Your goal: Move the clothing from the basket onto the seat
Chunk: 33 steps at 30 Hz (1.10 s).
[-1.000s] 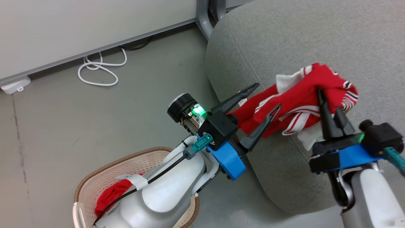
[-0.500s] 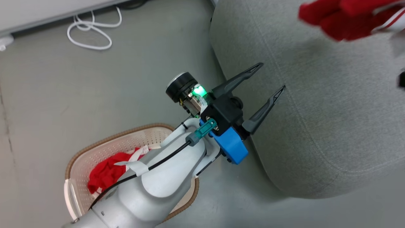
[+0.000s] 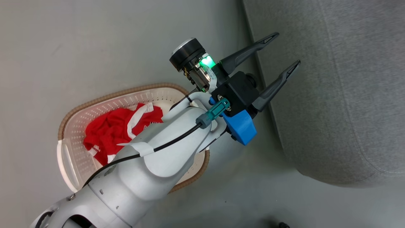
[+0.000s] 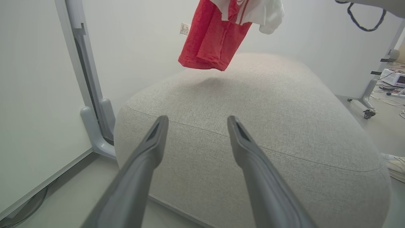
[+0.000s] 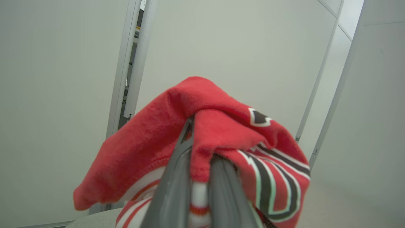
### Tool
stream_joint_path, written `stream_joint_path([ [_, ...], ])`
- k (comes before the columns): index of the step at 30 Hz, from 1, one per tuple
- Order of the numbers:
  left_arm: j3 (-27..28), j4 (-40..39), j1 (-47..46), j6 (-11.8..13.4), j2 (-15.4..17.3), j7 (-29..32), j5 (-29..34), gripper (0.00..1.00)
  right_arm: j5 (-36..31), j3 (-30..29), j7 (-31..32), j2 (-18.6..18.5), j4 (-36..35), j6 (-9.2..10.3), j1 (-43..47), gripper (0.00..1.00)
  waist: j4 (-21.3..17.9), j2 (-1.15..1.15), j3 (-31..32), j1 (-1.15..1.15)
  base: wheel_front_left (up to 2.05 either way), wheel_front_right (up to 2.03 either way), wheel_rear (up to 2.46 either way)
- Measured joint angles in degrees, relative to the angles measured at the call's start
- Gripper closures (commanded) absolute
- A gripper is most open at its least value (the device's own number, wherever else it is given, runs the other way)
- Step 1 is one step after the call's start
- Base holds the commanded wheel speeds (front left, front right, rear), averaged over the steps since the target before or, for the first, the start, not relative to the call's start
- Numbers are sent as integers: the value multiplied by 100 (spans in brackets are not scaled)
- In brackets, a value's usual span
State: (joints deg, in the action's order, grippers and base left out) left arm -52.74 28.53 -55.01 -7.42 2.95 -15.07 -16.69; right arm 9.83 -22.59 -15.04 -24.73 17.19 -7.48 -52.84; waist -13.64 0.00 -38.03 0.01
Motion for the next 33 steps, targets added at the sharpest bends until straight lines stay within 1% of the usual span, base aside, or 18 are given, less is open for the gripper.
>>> stream_joint_path([
  [4,-5,40,-73,0,2,0,10,0,34,98,2,-10,713,0,-37,100,68,0,-276,0,0,0,0],
  [7,-7,59,-90,1,3,0,23,0,36,190,3,69,1163,-1,-35,100,95,0,-391,1,0,0,0],
  [13,-38,70,-97,0,-1,0,21,0,8,328,0,320,1841,-1,127,100,114,0,-396,0,0,0,0],
  [18,-31,32,-99,0,-2,0,-4,0,78,452,0,359,2370,-1,238,100,160,0,-317,0,0,0,0],
  [19,-22,29,-95,1,-2,0,-7,0,87,487,1,356,2475,-1,238,95,163,0,-289,0,0,0,0],
  [20,-5,30,-86,2,-2,0,-16,0,92,514,1,356,2521,-1,253,52,165,0,-256,0,0,0,0],
  [21,13,30,-61,7,-2,0,-22,0,91,544,1,354,2539,-1,267,2,167,0,-217,0,0,0,0],
  [22,32,25,-29,15,-2,0,-24,0,91,555,1,345,2543,-1,271,0,168,0,-173,0,0,0,0],
  [25,118,-18,115,34,-1,0,-38,0,90,486,0,386,2427,-1,468,0,166,0,6,0,0,0,0],
  [33,499,-204,750,94,-4,0,-80,0,-51,215,1,633,1951,-1,1664,0,187,0,737,-1,0,0,0],
])
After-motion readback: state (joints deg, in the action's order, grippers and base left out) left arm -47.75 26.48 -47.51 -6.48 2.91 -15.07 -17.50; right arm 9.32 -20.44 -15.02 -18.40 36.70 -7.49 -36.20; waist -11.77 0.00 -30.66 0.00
